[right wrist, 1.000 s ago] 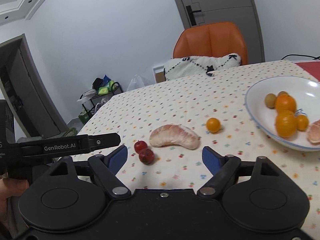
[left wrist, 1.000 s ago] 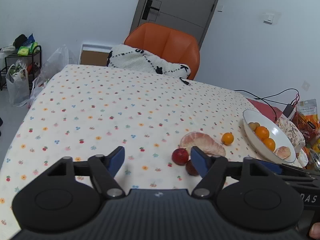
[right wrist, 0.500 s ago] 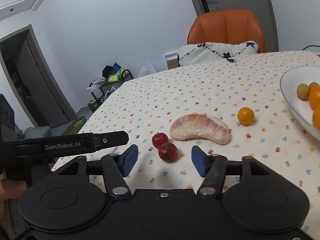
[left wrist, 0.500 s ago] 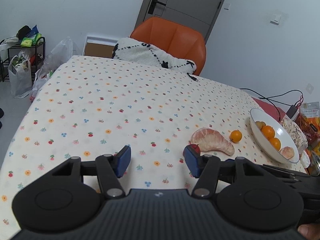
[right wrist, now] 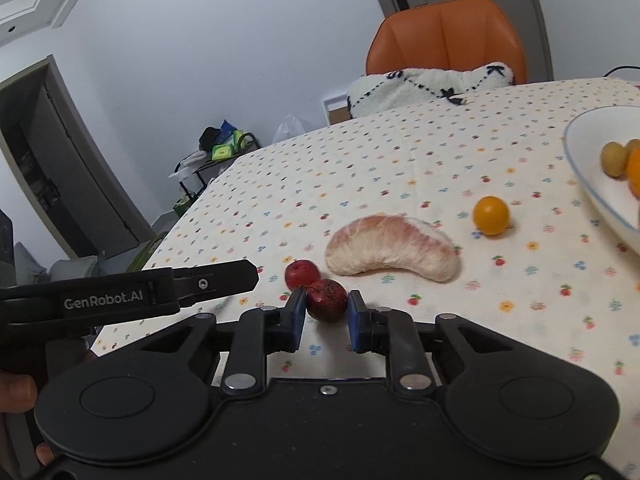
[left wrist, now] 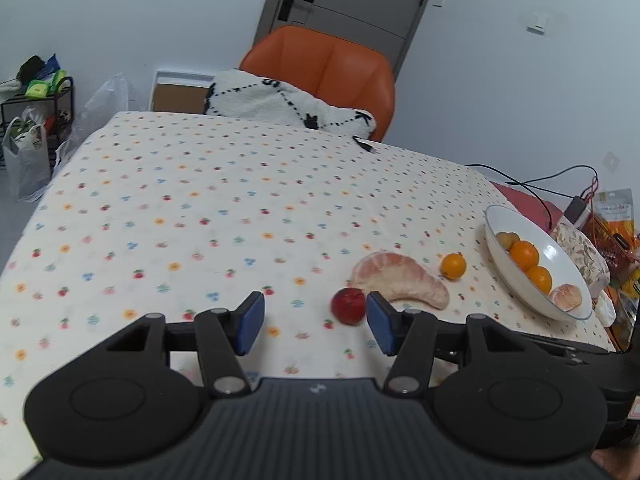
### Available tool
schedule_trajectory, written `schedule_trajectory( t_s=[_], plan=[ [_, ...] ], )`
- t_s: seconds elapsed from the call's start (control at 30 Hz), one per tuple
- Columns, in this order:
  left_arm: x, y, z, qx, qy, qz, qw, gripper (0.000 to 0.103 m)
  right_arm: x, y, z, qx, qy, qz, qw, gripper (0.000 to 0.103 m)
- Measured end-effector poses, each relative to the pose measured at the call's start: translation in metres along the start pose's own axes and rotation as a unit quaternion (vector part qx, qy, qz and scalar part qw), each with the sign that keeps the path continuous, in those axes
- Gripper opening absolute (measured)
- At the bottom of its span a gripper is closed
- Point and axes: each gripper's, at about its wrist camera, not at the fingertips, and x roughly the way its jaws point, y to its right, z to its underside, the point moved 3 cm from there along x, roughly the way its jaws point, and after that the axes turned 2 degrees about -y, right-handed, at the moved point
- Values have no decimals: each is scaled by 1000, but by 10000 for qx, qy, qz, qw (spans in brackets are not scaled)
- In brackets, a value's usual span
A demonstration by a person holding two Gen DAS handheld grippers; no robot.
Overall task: Organize fruits
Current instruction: 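Grasp a red plum with the right gripper while the left gripper grasps the other plum, then carry both red plums into the white bowl and open both grippers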
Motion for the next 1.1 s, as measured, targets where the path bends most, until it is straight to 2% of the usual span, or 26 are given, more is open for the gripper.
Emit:
schedule_trajectory(
  t_s=[0.23,0.43,0.5,0.57,0.73,1.1],
  plan=[
    [17,17,-2,205,-105,93,9997,53,-20,21,1,185,143,210,9995,21],
    [28,26,-1,247,-193,89,9995,43,-37,36,2,289,277,358,9986,21],
    [32,29,0,254,-279,46,9993,28,-41,40,2,346,301,341,9984,21],
    [34,31,1,263,-310,34,9992,21,-46,44,2,402,345,326,9981,21],
    [27,44,0,341,-169,54,9993,21,-59,53,0,448,474,383,9971,21],
    [17,96,-6,636,1,396,9972,21,-93,78,-2,578,771,554,9938,21]
  ],
)
